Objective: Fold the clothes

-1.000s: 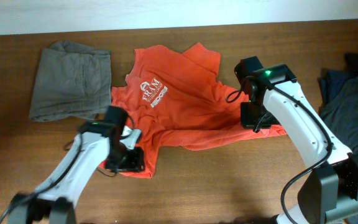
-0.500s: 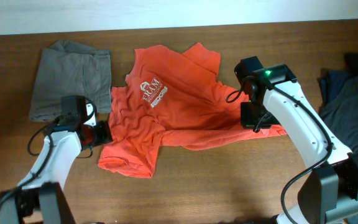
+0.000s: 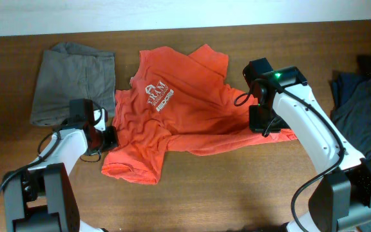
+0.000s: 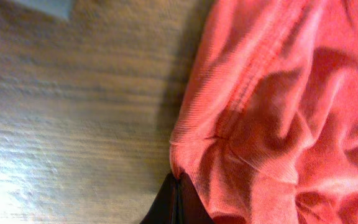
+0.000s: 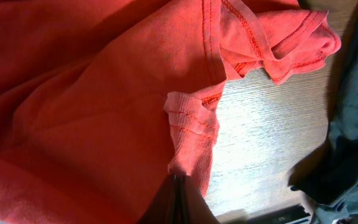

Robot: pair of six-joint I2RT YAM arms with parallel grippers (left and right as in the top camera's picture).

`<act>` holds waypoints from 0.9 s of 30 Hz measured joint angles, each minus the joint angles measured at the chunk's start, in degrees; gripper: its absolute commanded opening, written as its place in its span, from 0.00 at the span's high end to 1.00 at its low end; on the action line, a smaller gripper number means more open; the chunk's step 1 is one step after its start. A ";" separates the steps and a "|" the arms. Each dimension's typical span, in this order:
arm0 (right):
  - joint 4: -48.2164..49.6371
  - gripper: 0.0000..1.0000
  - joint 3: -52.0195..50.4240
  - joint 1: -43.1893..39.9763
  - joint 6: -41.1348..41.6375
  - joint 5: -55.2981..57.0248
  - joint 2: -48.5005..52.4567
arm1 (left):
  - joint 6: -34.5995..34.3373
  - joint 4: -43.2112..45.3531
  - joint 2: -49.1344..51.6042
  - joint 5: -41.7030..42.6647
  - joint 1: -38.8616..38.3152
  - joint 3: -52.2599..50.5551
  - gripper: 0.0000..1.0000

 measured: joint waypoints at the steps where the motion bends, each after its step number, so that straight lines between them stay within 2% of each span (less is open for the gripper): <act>1: 0.07 0.94 0.00 -0.07 -0.02 0.00 0.00 | 0.02 -1.11 -0.20 0.09 0.02 0.07 1.00; 5: 0.44 0.94 0.00 -2.23 -0.04 -0.02 0.00 | 0.02 -5.60 -2.23 0.07 1.01 0.07 1.00; 8: 0.66 0.88 -0.24 -5.68 0.04 -0.09 0.00 | 0.02 -6.91 -7.37 0.09 3.41 0.07 1.00; 10: 1.14 0.88 -1.07 -8.04 -0.31 -0.24 -0.02 | 0.00 -7.37 -11.10 0.09 4.74 0.09 1.00; 13: 2.36 0.89 -4.02 -11.58 -0.50 -2.16 0.00 | 0.02 -7.96 -15.17 0.09 5.42 0.09 1.00; 17: 5.27 0.88 -8.17 -11.98 -1.51 -5.77 -0.02 | 0.02 -9.25 -16.98 0.28 5.42 0.09 1.00; 18: 6.08 0.86 -9.29 -11.93 -1.75 -6.43 -0.02 | 0.02 -9.51 -16.96 0.33 5.42 0.11 1.00; 19: 6.78 0.79 -10.47 -11.93 -2.03 -6.99 -0.02 | 0.02 -9.94 -16.96 0.35 5.42 0.11 1.00; 20: 8.39 0.61 -12.33 -11.98 -2.64 -7.58 -0.02 | 0.02 -10.19 -16.96 0.44 5.42 0.11 1.00; 22: 11.15 0.56 -14.75 -12.39 -2.69 -8.31 -0.13 | 0.02 -10.38 -16.96 0.50 5.42 0.11 1.00; 26: 13.81 0.53 -18.71 -16.17 -2.80 -10.14 -0.15 | 0.02 -10.56 -16.98 0.50 5.42 0.11 0.99; 27: 14.43 0.48 -19.89 -17.53 -2.75 -11.10 -0.15 | 0.02 -10.54 -16.98 0.50 5.42 0.11 0.99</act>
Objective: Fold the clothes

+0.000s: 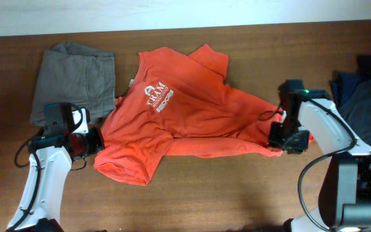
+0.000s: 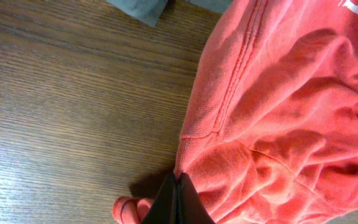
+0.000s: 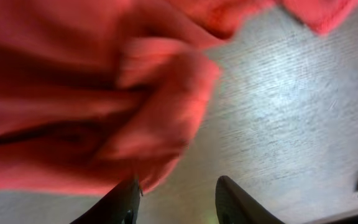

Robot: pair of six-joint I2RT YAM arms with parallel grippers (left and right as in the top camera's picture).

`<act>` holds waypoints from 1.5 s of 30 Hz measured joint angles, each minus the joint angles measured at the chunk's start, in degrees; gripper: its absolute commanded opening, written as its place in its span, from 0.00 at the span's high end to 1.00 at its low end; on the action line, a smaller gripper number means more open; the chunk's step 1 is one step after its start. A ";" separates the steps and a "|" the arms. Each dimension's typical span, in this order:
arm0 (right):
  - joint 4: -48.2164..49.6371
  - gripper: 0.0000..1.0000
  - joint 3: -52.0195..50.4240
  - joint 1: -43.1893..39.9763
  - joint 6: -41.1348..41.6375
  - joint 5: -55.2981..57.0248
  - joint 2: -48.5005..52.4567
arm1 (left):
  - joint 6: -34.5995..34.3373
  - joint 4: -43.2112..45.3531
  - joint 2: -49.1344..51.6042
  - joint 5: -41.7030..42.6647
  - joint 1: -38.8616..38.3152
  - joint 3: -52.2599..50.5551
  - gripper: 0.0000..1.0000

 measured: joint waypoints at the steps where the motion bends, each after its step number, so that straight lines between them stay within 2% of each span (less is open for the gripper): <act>1: 0.28 0.46 -0.52 -0.50 -0.15 -0.31 0.00 | 0.00 -0.02 0.00 0.00 0.00 0.00 1.00; 2: 1.46 0.39 -1.66 -1.44 -0.24 -1.18 0.00 | 0.00 0.00 0.00 0.00 0.00 0.00 0.99; 3: 2.58 0.38 -2.80 -2.03 -0.24 -2.14 -0.02 | 0.00 0.00 0.00 0.00 0.00 0.00 0.99; 4: 3.76 0.37 -3.72 -2.23 -0.42 -3.02 -0.02 | 0.00 0.00 0.00 0.00 0.00 0.00 0.99; 5: 5.53 0.41 -5.20 -2.25 -0.35 -4.50 -0.13 | 0.00 0.09 0.00 0.00 0.00 0.00 0.99; 8: 10.12 0.71 -8.41 -2.25 -0.17 -8.41 -0.13 | 0.00 0.09 0.00 0.00 0.00 0.00 1.00; 10: 10.47 0.88 -9.03 -2.25 -0.57 -9.99 -0.13 | 0.00 0.15 0.00 0.00 0.00 0.00 0.99; 11: 10.62 0.92 -9.01 -2.29 -0.59 -10.47 -0.13 | 0.00 0.15 0.00 0.00 0.00 0.00 0.99; 13: 8.41 0.96 -8.04 -2.43 -1.33 -10.56 -0.13 | 0.00 0.17 0.00 0.00 0.00 0.00 1.00; 19: -1.25 0.96 1.73 -3.26 -4.74 -10.47 -1.64 | 0.02 0.15 0.00 1.77 0.00 0.00 1.00; 26: -2.14 0.94 11.17 -3.28 -8.15 -10.47 -12.70 | 3.15 0.04 -5.46 8.59 0.00 1.92 1.00; 32: -2.60 0.92 11.78 -3.26 -8.81 -10.47 -19.54 | 3.91 0.44 -13.49 9.92 0.00 3.19 1.00; 40: -5.22 0.92 11.78 -3.26 -8.76 -10.73 -18.05 | 4.17 -0.59 -14.69 10.29 0.00 3.21 1.00; 45: -10.25 0.92 11.78 -3.26 -8.76 -12.74 -16.83 | 4.33 -3.32 -14.69 10.21 0.00 3.21 1.00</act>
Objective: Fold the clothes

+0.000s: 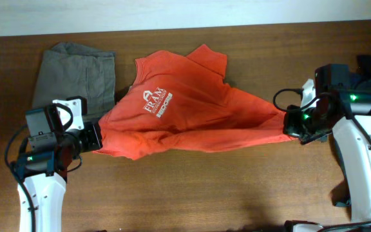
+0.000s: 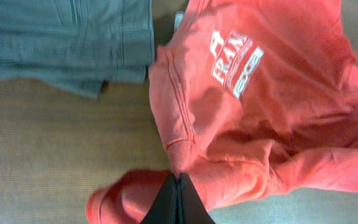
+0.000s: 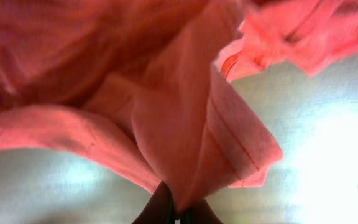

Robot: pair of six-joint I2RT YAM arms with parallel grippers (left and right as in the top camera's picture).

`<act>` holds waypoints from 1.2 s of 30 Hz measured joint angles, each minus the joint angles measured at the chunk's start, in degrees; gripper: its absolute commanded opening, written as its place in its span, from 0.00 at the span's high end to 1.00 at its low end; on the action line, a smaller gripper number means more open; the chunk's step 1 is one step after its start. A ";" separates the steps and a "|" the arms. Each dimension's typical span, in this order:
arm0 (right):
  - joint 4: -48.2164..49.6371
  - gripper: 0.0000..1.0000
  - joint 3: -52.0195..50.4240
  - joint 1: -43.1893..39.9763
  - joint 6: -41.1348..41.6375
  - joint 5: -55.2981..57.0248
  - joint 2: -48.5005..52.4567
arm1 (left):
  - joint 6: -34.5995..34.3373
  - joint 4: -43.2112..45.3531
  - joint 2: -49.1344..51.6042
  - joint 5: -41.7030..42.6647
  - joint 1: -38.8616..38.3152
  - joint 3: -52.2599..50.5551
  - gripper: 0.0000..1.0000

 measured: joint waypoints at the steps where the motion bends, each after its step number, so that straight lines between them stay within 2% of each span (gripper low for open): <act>1: -0.57 0.88 0.00 0.00 0.07 -0.31 0.09 | 0.02 -0.61 0.00 -0.20 0.00 0.00 1.00; 2: -0.79 0.85 0.00 0.00 0.09 -0.50 0.17 | 0.02 -1.22 0.00 -0.63 0.00 0.00 1.00; 4: -0.07 0.92 0.00 0.00 0.48 -0.55 0.42 | 0.04 -1.86 0.00 -1.99 0.00 0.00 1.00; 8: 3.21 0.95 0.00 -0.02 0.79 -0.52 1.40 | 0.04 -1.90 0.00 -3.13 0.00 0.00 1.00; 13: 4.02 0.94 0.00 0.00 1.57 -0.52 4.28 | 0.04 -1.88 0.00 -3.23 0.00 0.00 1.00; 15: 4.00 0.85 -0.02 -0.02 1.68 -0.48 5.57 | 0.04 -1.90 0.00 -3.23 0.00 0.00 1.00; 21: 5.73 0.83 -3.56 -0.02 1.79 -0.28 9.51 | 0.04 -2.12 0.00 -3.39 0.00 0.00 1.00; 29: 10.01 0.53 -16.44 -0.02 2.80 -0.13 12.20 | 0.04 -2.25 0.00 -3.63 0.00 0.00 1.00; 36: 16.17 0.48 -21.92 -0.02 5.14 -0.09 12.17 | 0.04 -2.27 0.00 -3.63 0.00 0.00 0.99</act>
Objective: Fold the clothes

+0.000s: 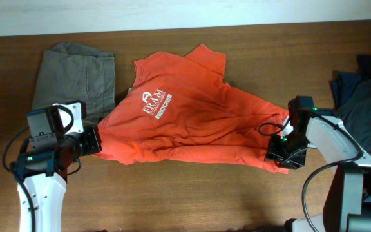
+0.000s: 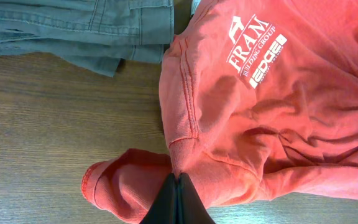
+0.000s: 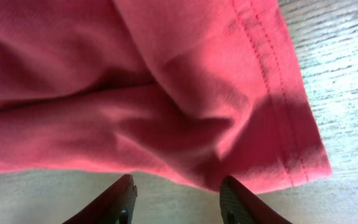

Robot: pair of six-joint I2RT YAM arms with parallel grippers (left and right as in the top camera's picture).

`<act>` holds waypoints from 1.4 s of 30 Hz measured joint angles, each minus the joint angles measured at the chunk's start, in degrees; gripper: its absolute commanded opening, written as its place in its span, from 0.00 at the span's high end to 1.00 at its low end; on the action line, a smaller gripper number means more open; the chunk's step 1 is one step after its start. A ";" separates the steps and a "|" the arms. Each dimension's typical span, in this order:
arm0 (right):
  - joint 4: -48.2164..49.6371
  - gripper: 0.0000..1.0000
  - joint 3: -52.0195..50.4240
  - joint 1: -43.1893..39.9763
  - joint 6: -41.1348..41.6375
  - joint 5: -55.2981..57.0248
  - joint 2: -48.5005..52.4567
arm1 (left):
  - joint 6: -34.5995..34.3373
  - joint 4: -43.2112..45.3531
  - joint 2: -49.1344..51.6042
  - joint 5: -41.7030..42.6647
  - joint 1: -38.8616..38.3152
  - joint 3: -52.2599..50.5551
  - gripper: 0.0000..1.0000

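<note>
An orange T-shirt (image 1: 192, 122) with a white FRAM logo (image 2: 255, 40) lies spread across the table's middle. My left gripper (image 1: 94, 140) is shut on the shirt's left edge (image 2: 178, 171), with a sleeve cuff (image 2: 114, 183) bunched beside it. My right gripper (image 1: 282, 154) stands open low over the shirt's right hem (image 3: 278, 124), nothing between its fingers (image 3: 122, 202).
A folded grey-green garment (image 1: 73, 77) lies at the back left, close to the shirt, and shows again as the grey-green garment (image 2: 73, 28) in the left wrist view. A pile of dark clothes (image 1: 364, 96) sits at the right edge. Bare wood table (image 1: 192, 200) runs along the front.
My right gripper has let go of the shirt's right end and now stands open over the hem, lower and nearer the front. The right end lies flat. My left gripper keeps its hold.
Both grippers were shut on the crumpled shirt's lower edges near the middle. Then the left had drawn its edge leftward while the right was open further right. Later both held the shirt stretched wide. Now the right has released and the shirt lies spread.
</note>
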 measured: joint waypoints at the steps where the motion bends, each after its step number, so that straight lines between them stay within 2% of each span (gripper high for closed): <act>1: 0.09 0.48 -0.28 0.00 0.24 0.00 0.00 | 0.00 0.02 0.00 0.00 0.00 0.00 1.00; 4: 0.98 0.50 -1.86 0.00 0.98 0.00 0.00 | 0.00 0.02 0.00 0.00 0.00 0.00 1.00; 5: 2.03 0.57 -2.84 0.00 1.31 0.02 0.00 | 0.00 0.00 0.00 0.00 0.00 0.00 1.00; 6: 2.82 0.73 -3.58 0.00 1.70 0.02 0.00 | 0.00 0.00 0.00 0.00 0.00 0.00 1.00; 7: 3.30 0.84 -4.02 0.00 2.32 0.00 0.00 | 0.00 0.02 0.00 0.00 0.00 0.00 1.00; 9: 4.09 0.96 -4.39 0.00 2.75 0.04 0.00 | 0.00 0.02 0.00 0.00 0.00 0.00 1.00; 16: 0.37 0.96 -1.05 0.00 0.98 -0.85 -0.81 | 0.00 0.00 0.00 0.00 0.00 0.00 1.00; 20: -3.93 0.96 5.51 0.00 -1.22 -1.14 -5.07 | 0.00 0.00 0.00 0.00 0.00 0.00 1.00; 23: -3.43 0.96 10.93 0.00 -2.40 -1.92 -9.29 | 0.00 0.22 0.00 0.00 0.00 0.00 1.00; 26: -4.09 0.69 11.72 0.00 -2.71 -2.49 -9.97 | 0.00 0.74 0.00 0.00 0.00 0.00 1.00; 28: -6.08 0.61 10.36 0.02 -2.64 -2.78 -9.84 | 0.00 0.63 0.00 0.00 0.00 0.00 1.00; 32: -6.32 0.59 3.45 0.00 -1.42 -3.28 -9.79 | 0.00 0.15 0.00 0.00 0.00 0.00 1.00; 36: 1.68 0.58 -6.29 0.00 1.38 -3.43 -9.44 | 0.00 0.20 0.00 0.00 0.00 0.00 1.00; 42: 12.41 0.55 -13.64 0.00 8.85 -5.14 -9.27 | 0.00 0.24 -0.02 0.00 0.00 0.00 1.00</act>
